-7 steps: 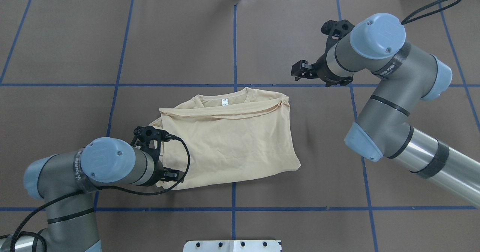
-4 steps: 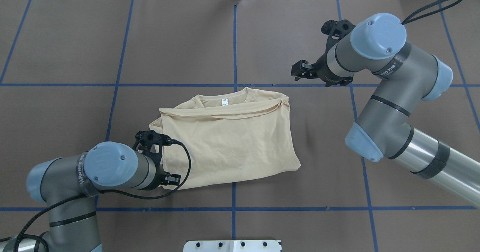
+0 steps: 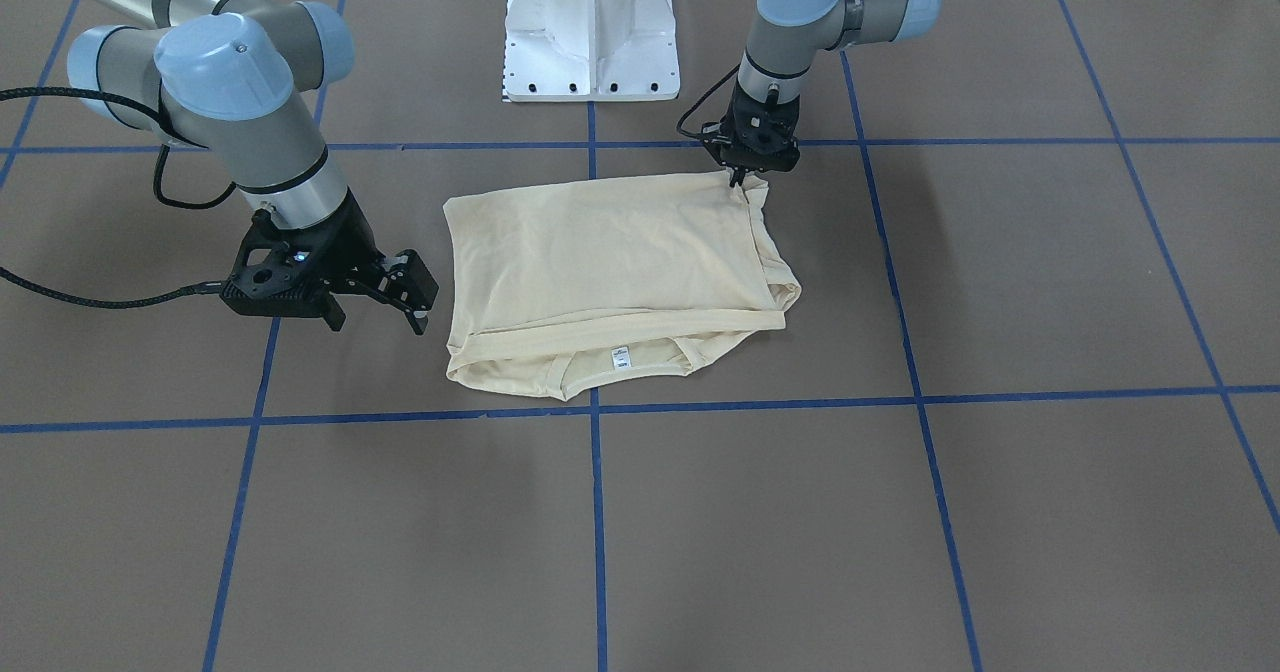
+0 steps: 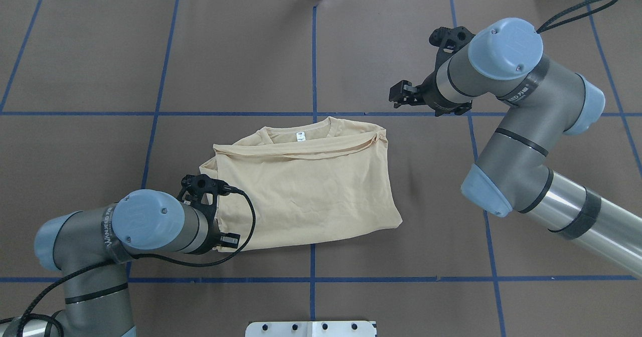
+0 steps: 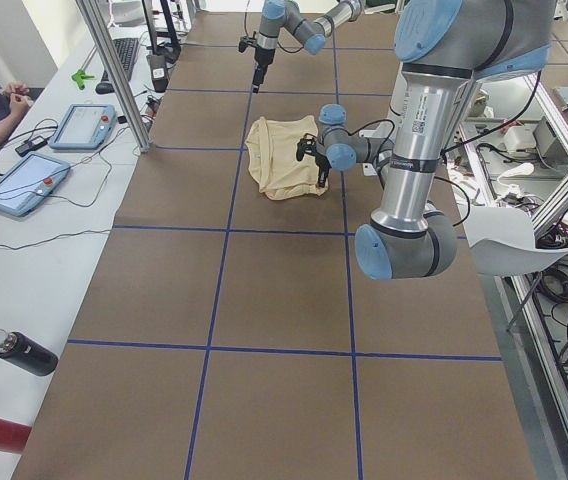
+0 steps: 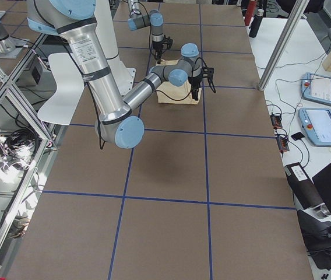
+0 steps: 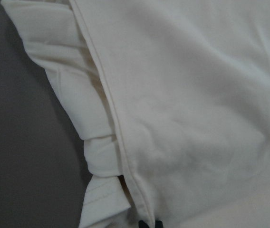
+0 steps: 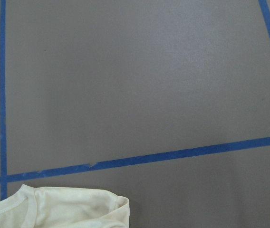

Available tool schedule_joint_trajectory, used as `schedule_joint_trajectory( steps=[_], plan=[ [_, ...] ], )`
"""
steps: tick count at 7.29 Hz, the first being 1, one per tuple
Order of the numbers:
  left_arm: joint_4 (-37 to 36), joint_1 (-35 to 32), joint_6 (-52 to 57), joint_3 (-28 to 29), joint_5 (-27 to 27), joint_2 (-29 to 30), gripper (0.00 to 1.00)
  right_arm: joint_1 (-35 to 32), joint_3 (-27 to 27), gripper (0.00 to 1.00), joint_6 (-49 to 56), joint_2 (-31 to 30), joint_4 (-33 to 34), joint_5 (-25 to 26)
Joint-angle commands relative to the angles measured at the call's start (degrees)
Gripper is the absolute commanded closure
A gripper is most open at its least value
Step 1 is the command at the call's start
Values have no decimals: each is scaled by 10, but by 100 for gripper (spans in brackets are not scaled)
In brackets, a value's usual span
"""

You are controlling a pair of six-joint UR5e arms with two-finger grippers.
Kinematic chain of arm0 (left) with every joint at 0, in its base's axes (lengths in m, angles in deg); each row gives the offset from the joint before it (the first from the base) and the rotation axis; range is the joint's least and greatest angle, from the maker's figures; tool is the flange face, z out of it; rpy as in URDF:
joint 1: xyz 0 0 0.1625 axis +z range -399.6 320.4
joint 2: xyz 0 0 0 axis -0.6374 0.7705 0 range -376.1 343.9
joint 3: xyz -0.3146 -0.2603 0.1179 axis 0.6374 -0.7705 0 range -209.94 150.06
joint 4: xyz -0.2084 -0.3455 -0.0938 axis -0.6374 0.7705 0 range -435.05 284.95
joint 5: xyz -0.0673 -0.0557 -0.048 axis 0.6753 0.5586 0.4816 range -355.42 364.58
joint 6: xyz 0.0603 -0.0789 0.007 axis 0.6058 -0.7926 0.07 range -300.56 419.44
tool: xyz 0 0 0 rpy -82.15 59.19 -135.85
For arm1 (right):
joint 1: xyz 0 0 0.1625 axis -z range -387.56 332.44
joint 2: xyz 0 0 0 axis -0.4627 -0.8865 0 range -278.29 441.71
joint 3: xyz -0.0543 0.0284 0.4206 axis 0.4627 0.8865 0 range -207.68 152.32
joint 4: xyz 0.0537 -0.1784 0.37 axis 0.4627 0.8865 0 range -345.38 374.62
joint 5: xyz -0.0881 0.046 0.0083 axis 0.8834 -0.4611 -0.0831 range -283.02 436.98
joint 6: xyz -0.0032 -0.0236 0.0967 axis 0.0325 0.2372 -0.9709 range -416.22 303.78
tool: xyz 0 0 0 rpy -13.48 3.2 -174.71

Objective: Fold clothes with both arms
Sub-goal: 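Grasp the folded shirt edge with the left gripper and drag it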

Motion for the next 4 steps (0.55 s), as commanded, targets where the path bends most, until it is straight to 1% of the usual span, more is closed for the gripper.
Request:
schedule_joint_trajectory(
  steps=[1, 2, 3, 4],
  plan=[
    [-37, -52, 73, 4, -1, 3, 100, 1, 1, 0, 0, 1, -2, 0],
    [-51, -92, 119, 23, -9, 8, 100, 1, 2, 0, 0, 2, -2, 0],
    [-50, -128, 174, 64, -41, 29, 100, 1, 3, 0, 0, 3, -2, 0],
    [-46, -175, 223, 140, -58, 89, 100, 1, 5, 0, 0, 4, -2, 0]
  ],
)
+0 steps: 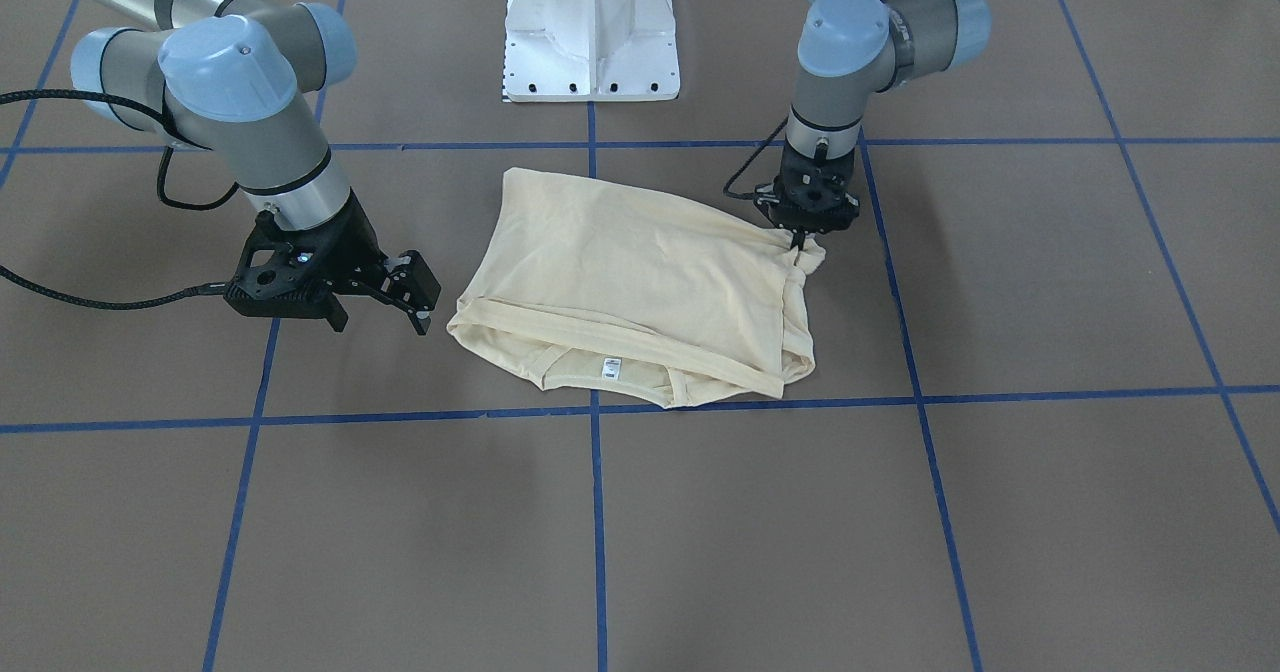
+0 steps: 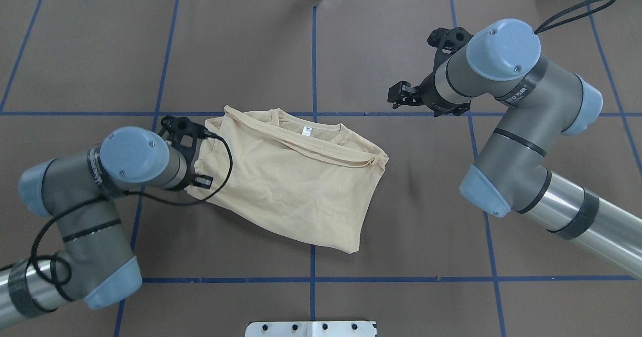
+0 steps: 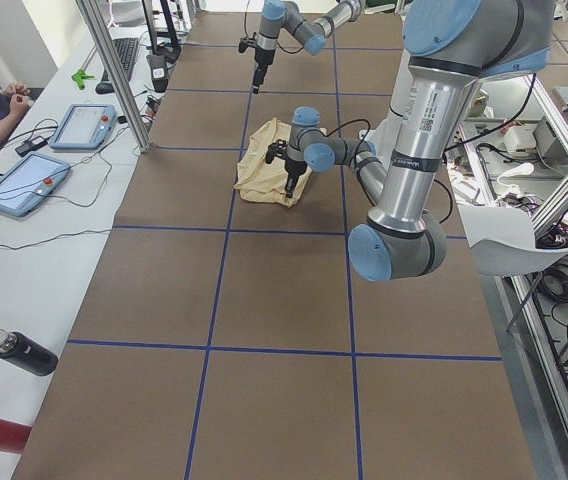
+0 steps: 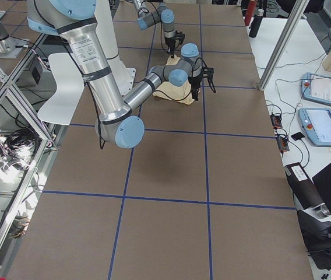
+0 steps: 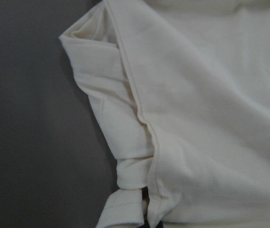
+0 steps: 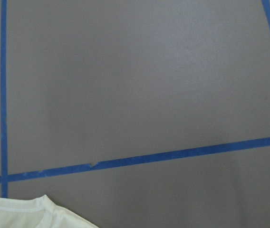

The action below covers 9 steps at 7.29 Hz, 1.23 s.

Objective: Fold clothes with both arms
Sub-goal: 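Grasp the folded shirt edge with the left gripper and drag it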

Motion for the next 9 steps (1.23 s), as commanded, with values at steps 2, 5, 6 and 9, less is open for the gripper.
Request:
schedule_joint_trajectory(
  steps=[2, 5, 6, 9],
  plan=[
    [92, -121, 120, 278, -25, 170, 100, 0, 3, 0, 0, 4, -1, 1],
    [144, -157, 160, 396, -22, 260, 100, 2, 3, 0, -1, 4, -2, 1],
    [171, -158, 159, 391, -21, 243, 1, 2, 3, 0, -1, 4, -2, 1],
    [217, -170, 160, 327, 67, 187, 0, 50, 64, 0, -76, 81, 4, 54]
  ],
)
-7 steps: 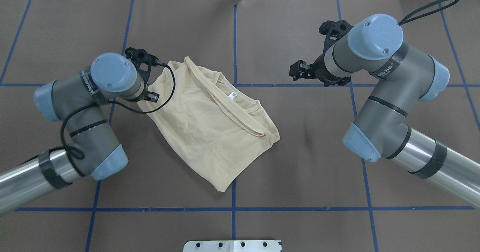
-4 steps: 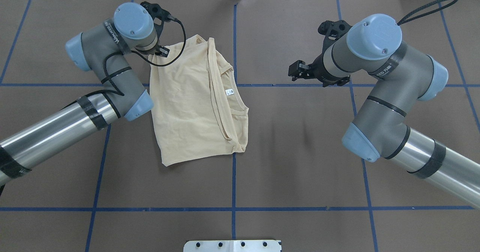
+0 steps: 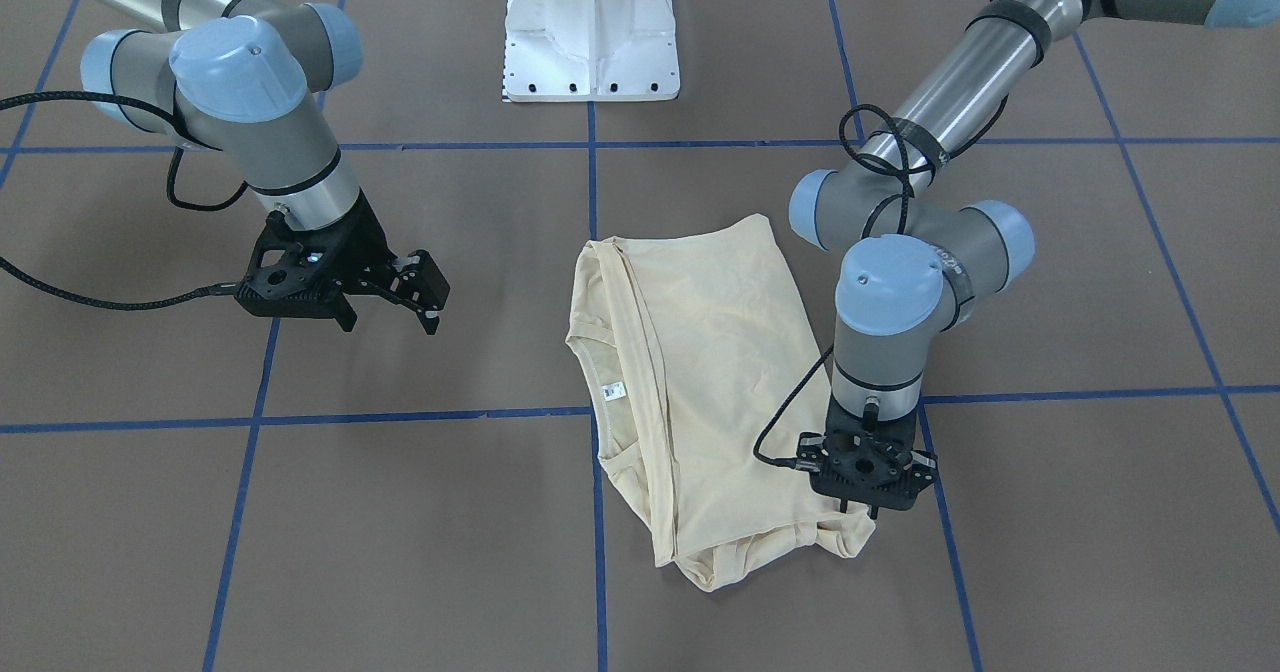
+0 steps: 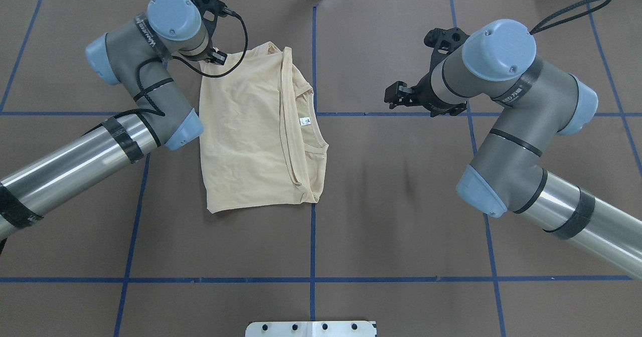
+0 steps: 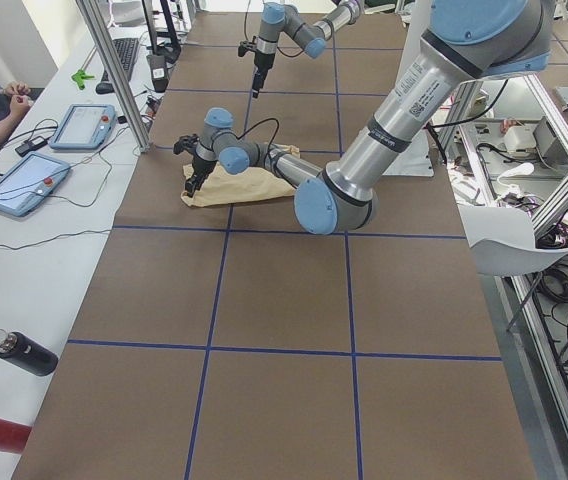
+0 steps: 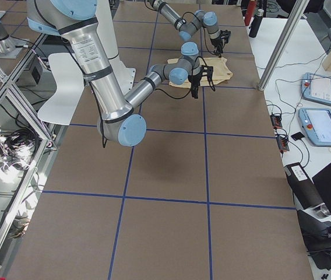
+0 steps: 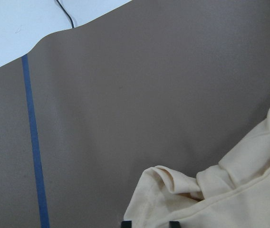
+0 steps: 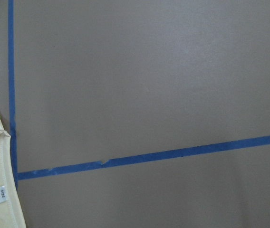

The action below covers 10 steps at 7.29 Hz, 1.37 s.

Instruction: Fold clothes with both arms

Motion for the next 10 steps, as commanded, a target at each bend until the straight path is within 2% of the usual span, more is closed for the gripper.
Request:
schedule_joint_trajectory(
  steps=[1, 2, 4, 6, 7, 10],
  plan=[
    [8, -6, 0, -90, 81, -64, 0, 46, 82, 0, -63, 89, 3, 54],
    [4, -7, 0, -123, 88, -81, 0, 71, 125, 0, -88, 126, 2, 70],
    [4, -7, -1, -133, 90, -90, 0, 115, 182, 5, -106, 161, 0, 115],
    [4, -7, -2, -133, 90, -91, 0, 128, 195, 43, -106, 162, -2, 133],
    [4, -7, -4, -134, 90, -91, 0, 131, 195, 58, -106, 161, -2, 133],
    [4, -7, -5, -133, 89, -92, 0, 131, 195, 61, -103, 161, -2, 133]
  ],
)
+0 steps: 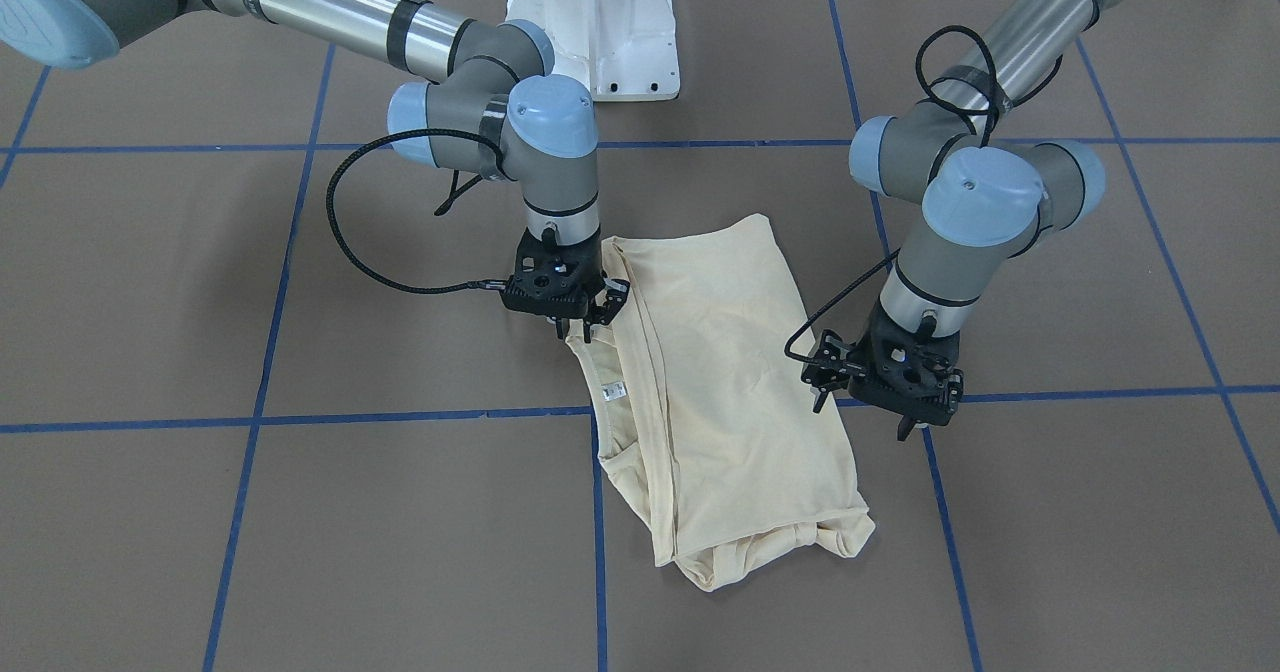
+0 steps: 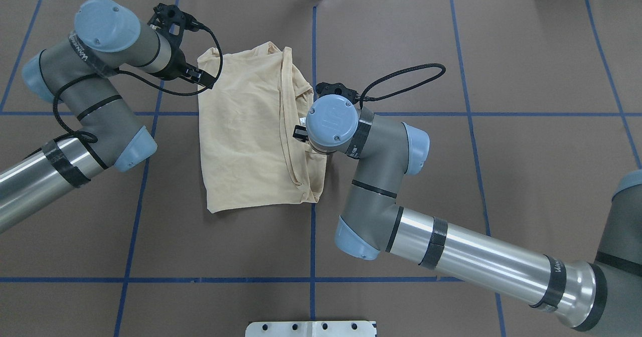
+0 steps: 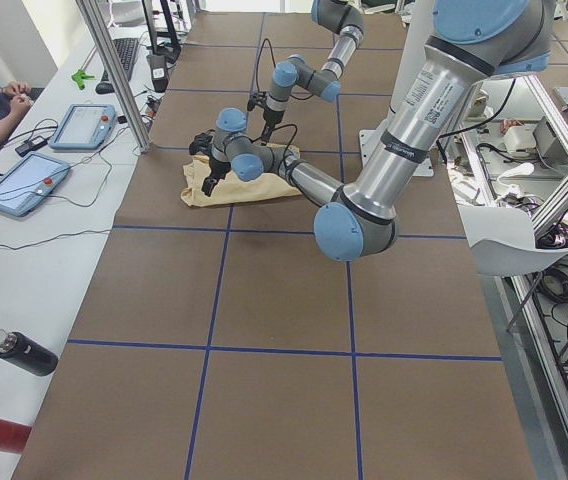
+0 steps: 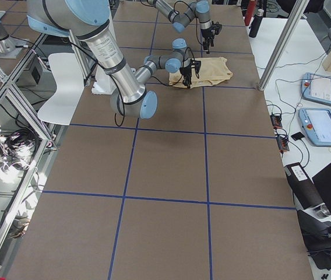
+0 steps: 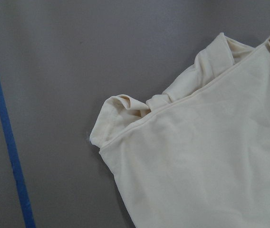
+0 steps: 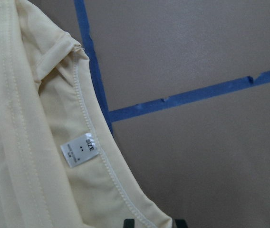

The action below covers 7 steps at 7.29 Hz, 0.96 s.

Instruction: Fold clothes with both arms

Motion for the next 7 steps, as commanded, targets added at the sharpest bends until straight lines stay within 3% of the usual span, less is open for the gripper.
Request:
schedule_joint_trajectory(
  steps=[1, 2, 3, 4, 6, 7],
  plan=[
    [0, 0, 0, 0, 0, 0, 0, 1, 0, 61, 3, -1, 0, 0],
    [0, 0, -1, -1, 0, 0, 0, 4, 0, 63, 3, -2, 0, 0],
    [0, 0, -1, -1, 0, 0, 0, 7, 0, 74, -2, -2, 0, 0],
    [0, 0, -1, -1, 0, 0, 0, 10, 0, 100, -4, -2, 0, 0],
    [0, 0, -2, -1, 0, 1, 0, 9, -9, 100, -3, -11, 3, -3],
    [0, 0, -2, -1, 0, 1, 0, 8, -56, 100, -2, -47, 5, -5]
  ],
)
